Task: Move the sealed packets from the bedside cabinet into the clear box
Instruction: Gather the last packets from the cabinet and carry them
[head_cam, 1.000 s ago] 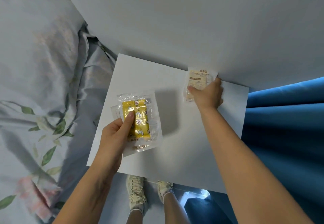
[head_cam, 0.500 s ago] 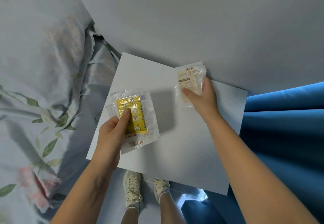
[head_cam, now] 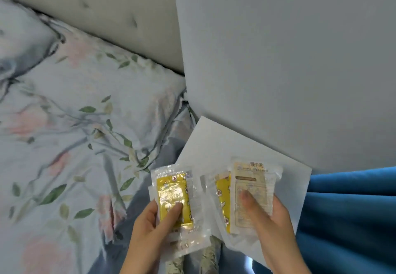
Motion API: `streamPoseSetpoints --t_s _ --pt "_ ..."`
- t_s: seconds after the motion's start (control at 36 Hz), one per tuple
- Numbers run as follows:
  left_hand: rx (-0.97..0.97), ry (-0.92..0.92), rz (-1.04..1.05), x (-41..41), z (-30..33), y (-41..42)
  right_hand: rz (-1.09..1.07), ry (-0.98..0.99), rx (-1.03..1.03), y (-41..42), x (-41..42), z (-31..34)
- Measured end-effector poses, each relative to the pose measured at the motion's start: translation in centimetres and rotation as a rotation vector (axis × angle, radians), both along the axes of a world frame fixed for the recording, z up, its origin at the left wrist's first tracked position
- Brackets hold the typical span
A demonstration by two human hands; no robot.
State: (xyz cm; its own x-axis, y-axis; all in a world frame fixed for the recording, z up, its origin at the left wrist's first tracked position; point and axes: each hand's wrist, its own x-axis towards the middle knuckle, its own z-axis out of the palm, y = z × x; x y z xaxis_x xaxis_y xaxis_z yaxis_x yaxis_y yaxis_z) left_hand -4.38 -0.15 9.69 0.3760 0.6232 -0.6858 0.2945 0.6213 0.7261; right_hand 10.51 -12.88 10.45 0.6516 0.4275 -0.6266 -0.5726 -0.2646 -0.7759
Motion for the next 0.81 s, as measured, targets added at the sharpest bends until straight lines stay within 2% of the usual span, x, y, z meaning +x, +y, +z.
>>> streamPoseSetpoints --t_s 0.28,0.47,0.81 --pt "0.166 0.008 0.178 -9.3 11.4 -2.8 0.24 -0.053 0.091 1.4 -7.2 11.4" --pt "0.249 -0.022 0.362 -16.5 16.7 -5.1 0.467 -0.109 0.183 2.7 -14.2 17.1" --pt "0.368 0.0 0.659 -36.6 22.1 -13.2 0.828 -0.209 0.293 0.1 -33.5 23.3"
